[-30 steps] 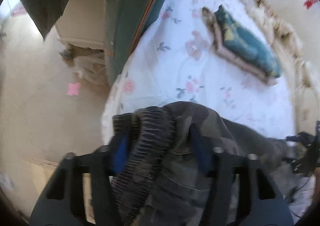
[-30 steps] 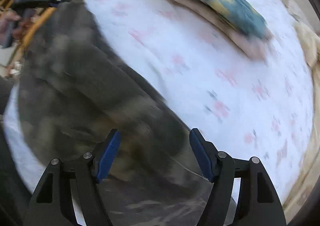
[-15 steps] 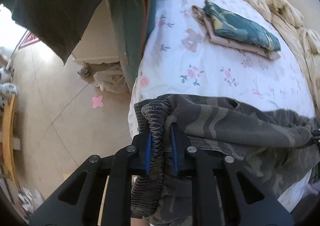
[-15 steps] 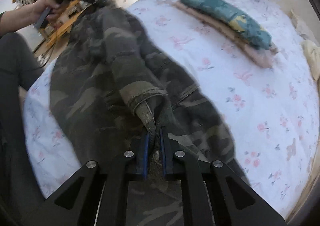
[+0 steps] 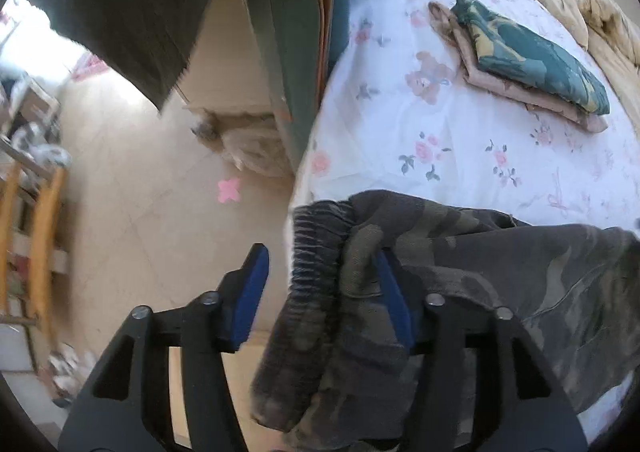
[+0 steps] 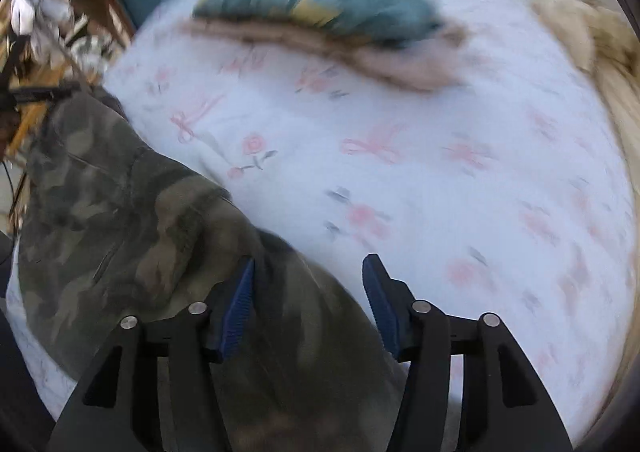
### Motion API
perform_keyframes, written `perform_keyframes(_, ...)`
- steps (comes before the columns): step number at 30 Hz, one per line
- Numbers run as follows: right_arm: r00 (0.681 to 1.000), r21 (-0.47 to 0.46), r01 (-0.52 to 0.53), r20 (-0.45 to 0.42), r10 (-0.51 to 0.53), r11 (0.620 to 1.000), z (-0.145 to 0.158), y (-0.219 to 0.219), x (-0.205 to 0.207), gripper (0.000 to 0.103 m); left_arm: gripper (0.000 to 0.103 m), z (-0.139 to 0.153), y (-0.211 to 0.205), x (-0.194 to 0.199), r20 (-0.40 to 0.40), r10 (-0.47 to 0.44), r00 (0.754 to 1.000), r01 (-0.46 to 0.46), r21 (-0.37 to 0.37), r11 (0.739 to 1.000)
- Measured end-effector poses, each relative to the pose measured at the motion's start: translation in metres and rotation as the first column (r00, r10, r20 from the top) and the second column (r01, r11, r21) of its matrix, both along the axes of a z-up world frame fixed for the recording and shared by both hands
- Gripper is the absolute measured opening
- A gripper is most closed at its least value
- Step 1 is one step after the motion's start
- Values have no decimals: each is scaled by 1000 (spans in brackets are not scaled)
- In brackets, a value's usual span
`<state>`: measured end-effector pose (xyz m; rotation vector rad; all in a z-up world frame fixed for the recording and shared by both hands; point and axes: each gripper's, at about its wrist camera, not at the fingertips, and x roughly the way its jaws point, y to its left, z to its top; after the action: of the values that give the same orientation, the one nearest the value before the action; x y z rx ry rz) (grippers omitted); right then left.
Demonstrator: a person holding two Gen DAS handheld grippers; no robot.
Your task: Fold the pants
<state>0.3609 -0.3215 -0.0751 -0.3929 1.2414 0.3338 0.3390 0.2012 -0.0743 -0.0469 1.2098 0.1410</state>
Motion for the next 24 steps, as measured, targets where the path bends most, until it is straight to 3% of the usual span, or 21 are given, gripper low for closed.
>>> perform_keyframes(3,981,5,171,97,-171,985,35,-61,-33,58,52,28,-13,-7,73,8,997,-14,85,996)
perform_keyframes(5,929,50,346,124,-350,937,48,-112,-53,58,53,46,-32,-14,139,-27,990,12,110,994)
perform_keyframes(6,911,48,390,122,-393,920,49,-126,-60,58,55,53,-49,-18,154,-85,984,68,115,991)
perform_keyframes(8,899,-10,429,100,-426,903,38,-149,-76,56,61,47,-79,-20,94,-185,978,180,63,982)
perform_keyframes(11,885,-175,466,79,-459,867,2,-168,-82,56,61,2,-102,-14,-116,-171,978,168,-41,985)
perform_keyframes(13,870,-229,492,99,-483,840,-14,-185,-83,62,61,-38,-112,-11,-253,-193,948,188,-47,981)
perform_keyframes(15,843,-260,536,206,-497,803,-11,-196,-81,72,62,-50,-115,-10,-246,-219,944,230,18,973)
perform_keyframes(17,785,-266,613,316,-533,744,4,-208,-82,71,62,-50,-112,-6,-239,-215,947,226,19,974)
perform_keyframes(18,764,-252,635,344,-546,730,11,-211,-85,71,62,-49,-110,-5,-238,-204,950,212,8,977)
perform_keyframes(20,748,-78,644,274,-605,761,28,-222,-94,71,62,-46,-107,-5,-220,-191,957,195,-2,981)
perform_keyframes(21,757,44,628,193,-624,777,35,-224,-101,70,62,-46,-109,-5,-218,-206,954,213,7,977)
perform_keyframes(22,770,101,612,152,-620,785,38,-223,-106,70,63,-47,-111,-5,-221,-222,950,232,20,972)
perform_keyframes(24,814,111,574,39,-580,812,27,-215,-110,70,64,-52,-112,-5,-231,-230,945,243,31,969)
